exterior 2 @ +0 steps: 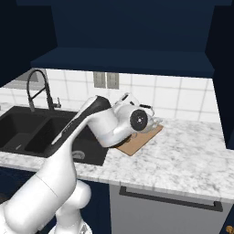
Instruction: Pick the kettle from the counter and place it on the tray. Then pick the mug from the cabinet and place it on the tray. Then close the cabinet doors.
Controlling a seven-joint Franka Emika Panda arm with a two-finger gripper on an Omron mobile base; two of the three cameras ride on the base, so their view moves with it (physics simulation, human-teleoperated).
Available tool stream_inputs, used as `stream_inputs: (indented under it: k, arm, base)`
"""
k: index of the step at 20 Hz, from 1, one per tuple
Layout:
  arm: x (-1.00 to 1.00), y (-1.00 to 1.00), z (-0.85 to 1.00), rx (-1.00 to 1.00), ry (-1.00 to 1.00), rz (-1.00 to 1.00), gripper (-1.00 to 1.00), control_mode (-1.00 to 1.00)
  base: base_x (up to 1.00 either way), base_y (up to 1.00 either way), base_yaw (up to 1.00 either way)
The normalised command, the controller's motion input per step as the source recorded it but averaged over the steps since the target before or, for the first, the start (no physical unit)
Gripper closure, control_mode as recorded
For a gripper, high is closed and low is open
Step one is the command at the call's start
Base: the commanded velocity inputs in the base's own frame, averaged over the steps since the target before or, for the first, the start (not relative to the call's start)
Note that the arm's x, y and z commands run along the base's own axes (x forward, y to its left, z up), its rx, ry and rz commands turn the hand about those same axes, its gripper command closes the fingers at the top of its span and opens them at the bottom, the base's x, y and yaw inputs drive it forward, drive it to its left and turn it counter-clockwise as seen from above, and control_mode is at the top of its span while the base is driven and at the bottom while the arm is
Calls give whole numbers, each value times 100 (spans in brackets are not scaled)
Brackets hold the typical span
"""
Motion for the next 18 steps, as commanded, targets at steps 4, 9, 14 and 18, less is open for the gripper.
stream_inputs:
  k: [4,9,14,18]
  arm:
    - [-51,36,42,-11,0,0,-100,-100]
    - [-49,30,35,-7,0,0,-100,-100]
    - [-43,37,20,0,0,0,-100,-100]
    - [-36,52,13,0,0,0,-100,-100]
  base:
    - [0,0,0]
    - [0,0,0]
    - [0,0,0]
    - [0,0,0]
